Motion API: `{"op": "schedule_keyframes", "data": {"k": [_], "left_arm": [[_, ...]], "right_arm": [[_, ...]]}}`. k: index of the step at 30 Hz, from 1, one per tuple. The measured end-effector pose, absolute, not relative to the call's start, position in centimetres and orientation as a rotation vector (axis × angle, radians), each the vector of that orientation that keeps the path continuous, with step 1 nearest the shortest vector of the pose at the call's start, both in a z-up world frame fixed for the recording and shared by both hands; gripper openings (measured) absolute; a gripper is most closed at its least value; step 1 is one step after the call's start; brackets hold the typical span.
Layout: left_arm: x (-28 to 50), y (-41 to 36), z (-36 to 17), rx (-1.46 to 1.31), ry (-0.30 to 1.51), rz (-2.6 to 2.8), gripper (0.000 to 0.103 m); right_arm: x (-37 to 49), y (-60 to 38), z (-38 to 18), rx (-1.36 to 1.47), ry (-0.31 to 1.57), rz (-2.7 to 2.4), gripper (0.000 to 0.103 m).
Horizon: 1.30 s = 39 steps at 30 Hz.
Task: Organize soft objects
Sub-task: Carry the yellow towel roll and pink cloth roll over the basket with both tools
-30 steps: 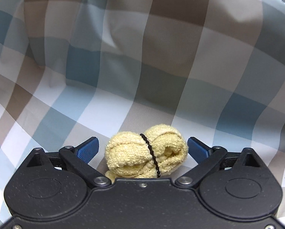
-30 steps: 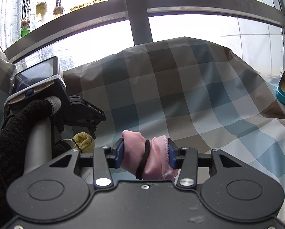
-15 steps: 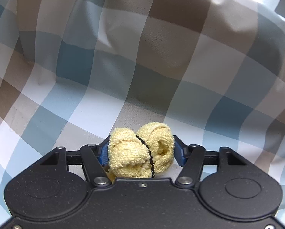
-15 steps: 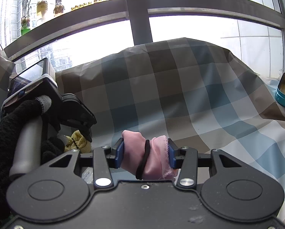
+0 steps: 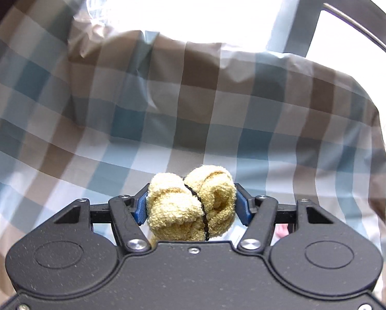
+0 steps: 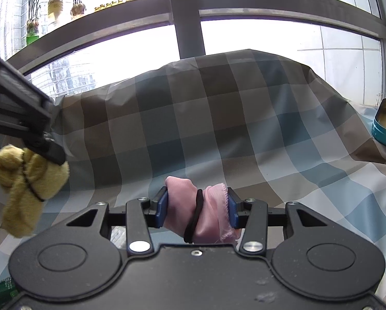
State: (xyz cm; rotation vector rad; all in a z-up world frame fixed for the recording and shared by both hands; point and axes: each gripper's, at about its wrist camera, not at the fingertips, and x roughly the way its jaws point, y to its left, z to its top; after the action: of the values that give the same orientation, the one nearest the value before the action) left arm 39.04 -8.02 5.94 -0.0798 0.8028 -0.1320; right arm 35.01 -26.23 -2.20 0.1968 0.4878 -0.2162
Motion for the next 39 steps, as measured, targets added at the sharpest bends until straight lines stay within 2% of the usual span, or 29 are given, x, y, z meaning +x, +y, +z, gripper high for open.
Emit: {"op": "schedule_keyframes", "data": {"k": [6, 21, 31, 39], "left_arm": [[32.2, -6.9, 6.6, 0.032, 0.797, -0.146, 0.060], [17.8, -2.5, 2.6, 0.045, 0.842, -0.126, 0.060], [12.9, -1.2, 0.7, 0.009, 0.874, -0.149, 0.060], [11.1, 0.1, 0.4, -0.004, 0.874, -0.146, 0.060]], "right_arm": [[35.0, -26.0, -2.1, 0.180, 0.490, -0.225, 0.044], [34.5, -25.7, -1.7, 0.150, 0.478, -0.225, 0.044], [34.2, -24.8, 0.0, 0.033, 0.502, -0.251, 0.044], [27.6, -26.2, 5.2, 0.058, 0.424, -0.196, 0.044]]}}
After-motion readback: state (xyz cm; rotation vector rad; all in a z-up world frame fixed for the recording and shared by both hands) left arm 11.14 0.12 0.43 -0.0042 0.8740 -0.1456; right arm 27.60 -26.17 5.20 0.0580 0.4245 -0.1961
